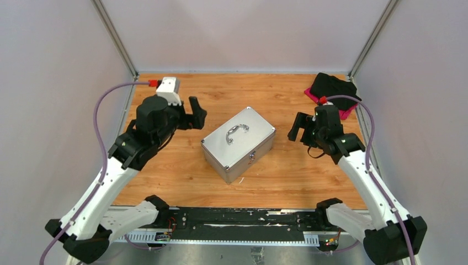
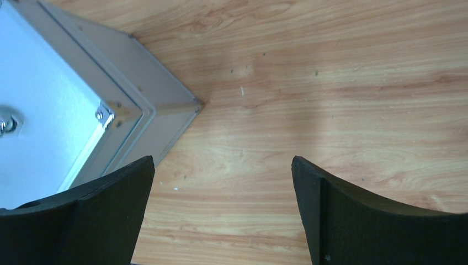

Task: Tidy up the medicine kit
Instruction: Adjust the medicine box at the center of the board.

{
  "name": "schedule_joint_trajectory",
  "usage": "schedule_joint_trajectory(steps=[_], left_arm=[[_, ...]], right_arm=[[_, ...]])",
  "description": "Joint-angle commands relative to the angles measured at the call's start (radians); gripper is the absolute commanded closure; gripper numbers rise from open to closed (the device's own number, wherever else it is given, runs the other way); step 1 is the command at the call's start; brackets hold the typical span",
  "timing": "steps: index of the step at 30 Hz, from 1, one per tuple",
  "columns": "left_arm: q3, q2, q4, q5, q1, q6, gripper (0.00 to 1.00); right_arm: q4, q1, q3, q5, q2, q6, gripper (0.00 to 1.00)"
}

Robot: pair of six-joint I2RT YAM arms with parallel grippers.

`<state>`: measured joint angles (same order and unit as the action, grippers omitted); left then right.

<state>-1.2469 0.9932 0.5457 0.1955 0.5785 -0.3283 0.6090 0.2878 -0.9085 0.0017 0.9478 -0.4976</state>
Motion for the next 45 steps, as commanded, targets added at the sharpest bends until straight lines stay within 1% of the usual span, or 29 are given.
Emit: schedule_joint_trajectory(steps=[1,3,5,7,10,13,15,16,20,23,25,30,36,38,45], left_arm=[[0.146,-0.096,0.24,0.124,0.0,-0.175,0.01],[0.245,-0.176,0.244,0.057,0.0,-0.272,0.05],[0.354,-0.263,0.242,-0.017,0.0,-0.338,0.09],[0.429,-0.318,0.243,-0.06,0.001,-0.379,0.1],[0.512,-0.374,0.24,-0.111,0.001,-0.425,0.11],[0.554,-0.385,0.238,-0.136,0.001,-0.433,0.11],[0.571,-0.375,0.228,-0.134,0.001,-0.426,0.11],[0.582,-0.367,0.217,-0.137,0.001,-0.424,0.11],[0.625,-0.32,0.14,-0.156,0.001,-0.425,0.11],[0.651,-0.278,0.074,-0.156,0.0,-0.423,0.11],[0.661,-0.253,0.025,-0.15,0.0,-0.423,0.1],[0.615,-0.143,0.009,-0.095,0.0,-0.4,0.09],[0.564,-0.044,-0.013,-0.077,-0.008,-0.337,0.06],[0.546,-0.013,-0.019,-0.085,-0.026,-0.317,0.05],[0.477,0.092,-0.053,-0.148,-0.147,-0.248,0.04]], right_arm=[[0.008,-0.017,-0.089,0.128,0.075,-0.027,0.01],[-0.011,-0.019,-0.117,0.144,0.114,-0.027,0.01],[-0.02,-0.024,-0.144,0.149,0.168,-0.027,0.01],[-0.031,-0.034,-0.172,0.145,0.217,-0.028,0.01],[-0.051,-0.057,-0.226,0.077,0.303,-0.005,0.01],[-0.055,-0.072,-0.276,0.02,0.39,0.011,0.01],[-0.062,-0.077,-0.302,0.014,0.437,0.021,0.01],[-0.071,-0.078,-0.308,-0.018,0.455,0.027,0.01],[-0.12,-0.079,-0.327,-0.108,0.534,0.035,0.02],[-0.12,-0.079,-0.358,-0.192,0.608,0.056,0.04],[-0.117,-0.079,-0.374,-0.241,0.648,0.061,0.04],[-0.119,-0.079,-0.381,-0.34,0.713,0.078,0.06],[-0.117,-0.079,-0.344,-0.441,0.709,0.105,0.1],[-0.115,-0.078,-0.326,-0.469,0.697,0.11,0.1],[-0.127,-0.075,-0.253,-0.542,0.641,0.089,0.1]])
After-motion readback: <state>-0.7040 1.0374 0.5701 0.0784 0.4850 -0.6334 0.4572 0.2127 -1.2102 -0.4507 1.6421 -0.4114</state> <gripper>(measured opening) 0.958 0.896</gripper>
